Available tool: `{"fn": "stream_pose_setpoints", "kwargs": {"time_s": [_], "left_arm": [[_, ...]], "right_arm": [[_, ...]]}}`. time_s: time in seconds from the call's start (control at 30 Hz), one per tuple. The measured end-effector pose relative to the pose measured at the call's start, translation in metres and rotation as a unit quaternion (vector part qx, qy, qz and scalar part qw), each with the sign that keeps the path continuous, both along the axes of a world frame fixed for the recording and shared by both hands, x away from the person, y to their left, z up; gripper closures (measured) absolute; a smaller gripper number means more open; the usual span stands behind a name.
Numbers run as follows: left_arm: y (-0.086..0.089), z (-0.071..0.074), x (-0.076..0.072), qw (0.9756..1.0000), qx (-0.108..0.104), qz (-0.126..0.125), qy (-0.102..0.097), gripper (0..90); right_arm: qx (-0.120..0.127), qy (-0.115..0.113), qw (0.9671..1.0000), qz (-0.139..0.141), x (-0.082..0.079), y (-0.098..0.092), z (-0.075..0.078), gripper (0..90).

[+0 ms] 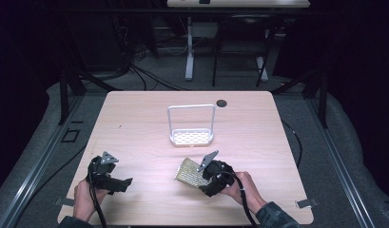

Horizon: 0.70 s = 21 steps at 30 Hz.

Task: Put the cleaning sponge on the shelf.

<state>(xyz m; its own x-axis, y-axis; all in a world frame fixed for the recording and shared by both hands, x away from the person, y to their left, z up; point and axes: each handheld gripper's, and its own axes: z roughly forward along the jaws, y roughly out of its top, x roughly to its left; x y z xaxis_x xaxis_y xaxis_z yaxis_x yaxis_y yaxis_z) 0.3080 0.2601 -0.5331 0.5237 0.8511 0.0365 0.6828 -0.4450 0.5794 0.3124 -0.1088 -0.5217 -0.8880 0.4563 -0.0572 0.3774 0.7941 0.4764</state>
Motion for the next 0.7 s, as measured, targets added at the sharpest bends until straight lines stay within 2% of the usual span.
{"fn": "stream_pose_setpoints", "kwargs": {"time_s": [0.7], "left_arm": [[-0.001,0.001,0.0,1.0,-0.003,0.006,0.003,0.1]], "right_arm": [[0.012,-0.015,0.999,-0.04,0.009,-0.007,0.011,33.2]]}}
